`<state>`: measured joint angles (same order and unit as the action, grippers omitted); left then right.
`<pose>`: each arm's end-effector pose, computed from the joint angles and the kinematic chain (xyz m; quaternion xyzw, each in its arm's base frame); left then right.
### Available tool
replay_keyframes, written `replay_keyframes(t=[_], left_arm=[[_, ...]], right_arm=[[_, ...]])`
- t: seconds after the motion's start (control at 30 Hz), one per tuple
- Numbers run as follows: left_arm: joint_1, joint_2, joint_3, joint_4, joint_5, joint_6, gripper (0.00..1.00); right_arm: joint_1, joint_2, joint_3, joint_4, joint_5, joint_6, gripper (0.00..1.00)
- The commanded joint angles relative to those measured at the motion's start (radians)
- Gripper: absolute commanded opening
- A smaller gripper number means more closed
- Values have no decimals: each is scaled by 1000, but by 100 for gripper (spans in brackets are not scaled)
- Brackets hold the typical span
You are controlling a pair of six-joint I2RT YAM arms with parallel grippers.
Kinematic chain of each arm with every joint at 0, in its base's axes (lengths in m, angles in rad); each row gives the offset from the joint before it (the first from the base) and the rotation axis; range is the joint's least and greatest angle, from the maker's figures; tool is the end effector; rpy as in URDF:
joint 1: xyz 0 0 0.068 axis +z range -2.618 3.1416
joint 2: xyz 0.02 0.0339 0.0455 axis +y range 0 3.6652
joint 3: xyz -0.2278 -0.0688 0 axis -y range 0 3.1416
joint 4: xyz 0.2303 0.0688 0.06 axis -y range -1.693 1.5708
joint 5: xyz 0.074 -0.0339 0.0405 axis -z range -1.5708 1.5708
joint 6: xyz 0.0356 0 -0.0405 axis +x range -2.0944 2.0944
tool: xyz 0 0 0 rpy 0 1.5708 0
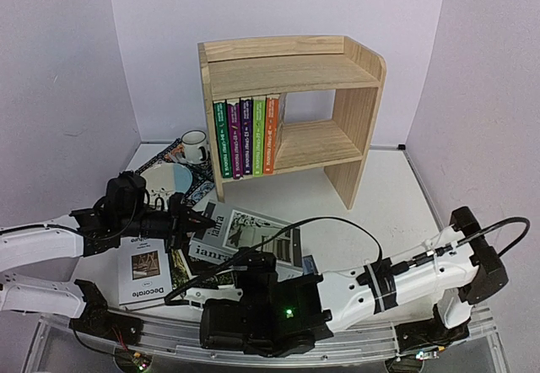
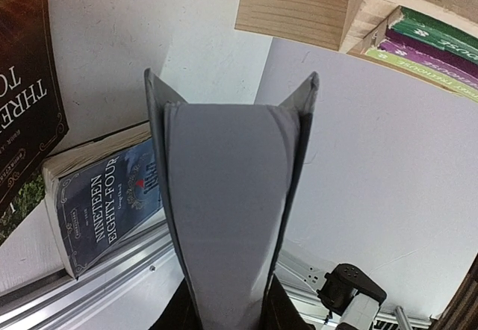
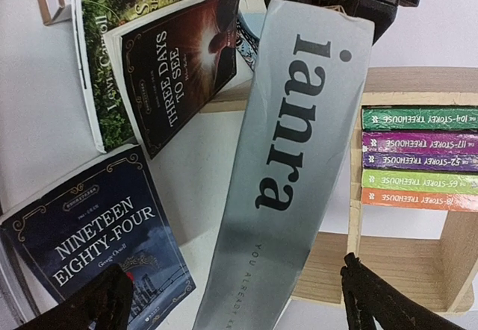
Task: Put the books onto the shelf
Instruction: Pass from the left arm to the right
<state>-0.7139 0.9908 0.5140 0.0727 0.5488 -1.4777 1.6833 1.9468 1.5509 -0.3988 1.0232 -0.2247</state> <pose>0.1566 -0.1602 0.2106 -0.1609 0.8011 -0.5749 0.0414 -0.0152 0.4050 0.2259 -0.5513 0.6180 -0.1181 0.5480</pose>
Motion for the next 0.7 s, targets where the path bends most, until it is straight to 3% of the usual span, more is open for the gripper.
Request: replay_keyframes(t=[0.0, 0.2, 0.33, 0.43, 0.5, 0.67], left_arm=[[3, 3, 15, 78, 26, -15, 23], [4, 3, 9, 81, 27, -15, 24], [4, 10, 8, 82, 30, -11, 24], [4, 14, 6, 84, 34, -7, 27], [3, 16, 6, 84, 36, -5, 33], [2, 16, 2, 84, 45, 6, 62]], right_arm=[[-37, 53, 64, -40, 81, -29, 95], [-62, 95, 113, -40, 84, -48, 73], [-63, 106, 127, -38, 92, -54, 51], [-63, 100, 120, -38, 94, -53, 44], [-62, 88, 107, -38, 93, -53, 42], [-63, 26, 18, -38, 85, -66, 40]])
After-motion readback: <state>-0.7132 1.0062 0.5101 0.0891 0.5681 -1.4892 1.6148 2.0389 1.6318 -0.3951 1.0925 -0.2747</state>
